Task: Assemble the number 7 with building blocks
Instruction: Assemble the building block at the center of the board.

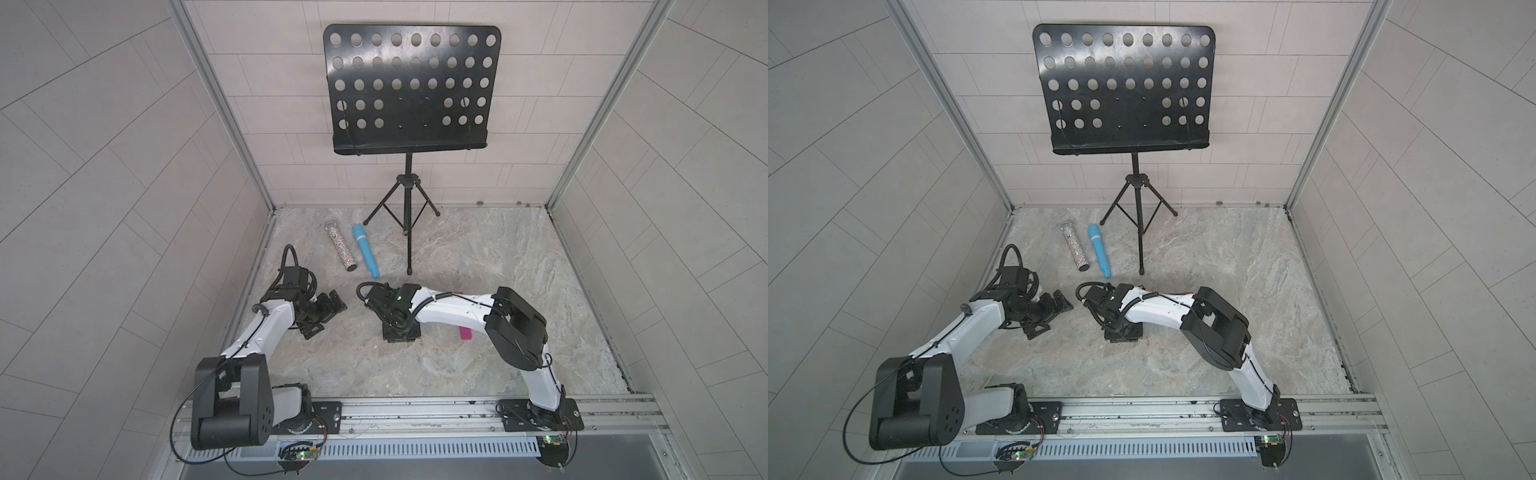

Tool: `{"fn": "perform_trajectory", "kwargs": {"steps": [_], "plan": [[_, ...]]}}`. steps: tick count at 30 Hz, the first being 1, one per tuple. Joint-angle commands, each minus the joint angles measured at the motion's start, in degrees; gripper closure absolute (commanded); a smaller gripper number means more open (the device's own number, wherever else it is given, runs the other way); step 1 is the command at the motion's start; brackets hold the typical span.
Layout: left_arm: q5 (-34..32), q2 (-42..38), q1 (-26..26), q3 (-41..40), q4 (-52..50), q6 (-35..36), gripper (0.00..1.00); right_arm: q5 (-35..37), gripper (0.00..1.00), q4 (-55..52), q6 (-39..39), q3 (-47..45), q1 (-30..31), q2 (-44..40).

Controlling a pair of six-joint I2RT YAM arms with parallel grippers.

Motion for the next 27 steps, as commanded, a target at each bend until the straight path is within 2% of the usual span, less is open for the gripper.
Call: {"fn": "perform_trajectory", "kwargs": {"steps": [1,22,27], "plan": [[-0.56,-0.05,-0.26,-0.54,0.19,-0.01,0.00,3.96,0.65,-0.80,0.30,-0.24,-1.16,2.40],[-0.64,0.09,-0.27,-0.60,0.30,-0.03,0.00,7.48,0.64,-2.32,0.11,-1.90,-2.89,-4.49],[-0.48,0.69,-0.28,-0.56,0.43,-0.09,0.00,4.70,0.64,-1.23,-0.14,-0.92,-1.97,-2.01]]}}
